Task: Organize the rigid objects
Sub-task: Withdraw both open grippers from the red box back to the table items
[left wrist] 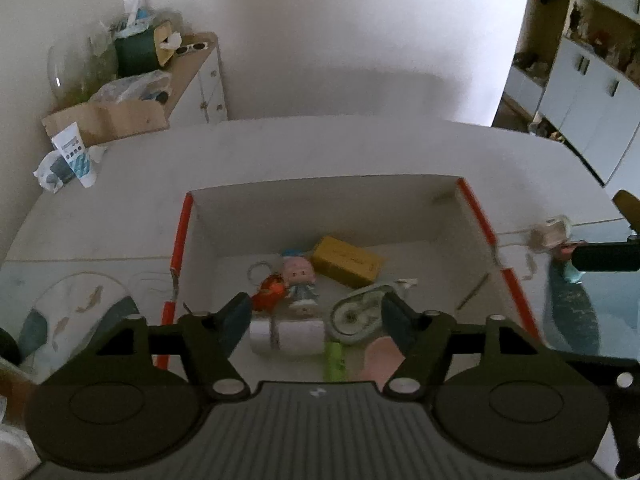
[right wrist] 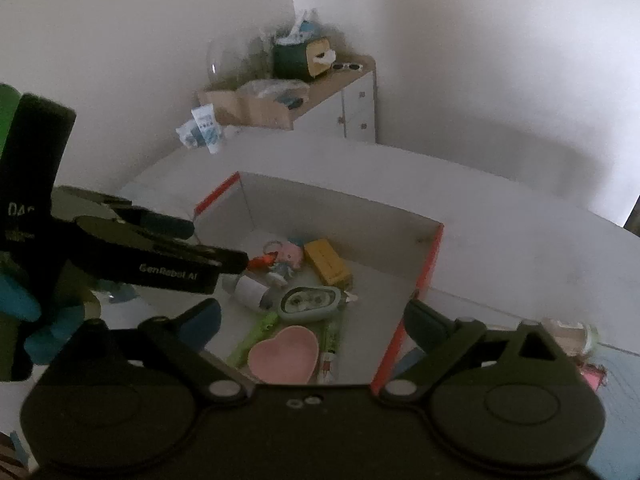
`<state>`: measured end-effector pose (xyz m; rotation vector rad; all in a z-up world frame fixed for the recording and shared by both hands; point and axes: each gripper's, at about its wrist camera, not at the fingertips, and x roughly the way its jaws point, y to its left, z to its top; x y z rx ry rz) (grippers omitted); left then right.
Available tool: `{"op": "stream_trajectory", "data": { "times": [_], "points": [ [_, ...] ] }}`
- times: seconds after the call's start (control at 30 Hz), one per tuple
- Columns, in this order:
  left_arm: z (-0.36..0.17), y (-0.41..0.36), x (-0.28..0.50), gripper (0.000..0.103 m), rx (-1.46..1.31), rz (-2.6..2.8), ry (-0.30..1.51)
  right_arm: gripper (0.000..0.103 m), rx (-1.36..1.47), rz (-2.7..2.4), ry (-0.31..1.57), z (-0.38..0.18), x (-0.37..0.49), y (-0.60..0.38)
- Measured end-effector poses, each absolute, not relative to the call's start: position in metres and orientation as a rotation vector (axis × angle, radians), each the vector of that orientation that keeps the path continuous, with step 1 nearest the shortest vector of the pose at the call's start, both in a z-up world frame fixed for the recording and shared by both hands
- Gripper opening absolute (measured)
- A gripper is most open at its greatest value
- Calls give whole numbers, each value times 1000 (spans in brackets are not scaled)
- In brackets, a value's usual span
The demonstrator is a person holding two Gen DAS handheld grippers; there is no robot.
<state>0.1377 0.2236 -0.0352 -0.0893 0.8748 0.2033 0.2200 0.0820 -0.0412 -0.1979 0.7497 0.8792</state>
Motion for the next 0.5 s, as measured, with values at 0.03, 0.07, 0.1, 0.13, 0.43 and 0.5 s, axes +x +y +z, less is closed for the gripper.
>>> {"op": "stream_trajectory", "data": {
  "times": [0.03, 0.07, 0.1, 0.13, 0.43, 0.5],
  "points": [
    [-33, 221, 136, 72, -87, 202, 869, 99, -189, 881, 745, -39, 218, 77],
    [-30, 216, 133, 72, -85, 200, 863, 99, -181, 883, 739, -37, 215, 71],
    [-28, 212, 131, 72, -84, 197, 858, 100, -172, 885, 734, -35, 214, 66],
    [-26, 206, 127, 72, -82, 195, 853, 100, -163, 887, 730, -33, 212, 60],
    [-11, 160, 111, 82, -85, 189, 782, 103, -92, 877, 708, -22, 206, 3],
    [-9, 149, 112, 82, -90, 191, 770, 103, -84, 866, 704, -22, 206, -12]
  ]
}}
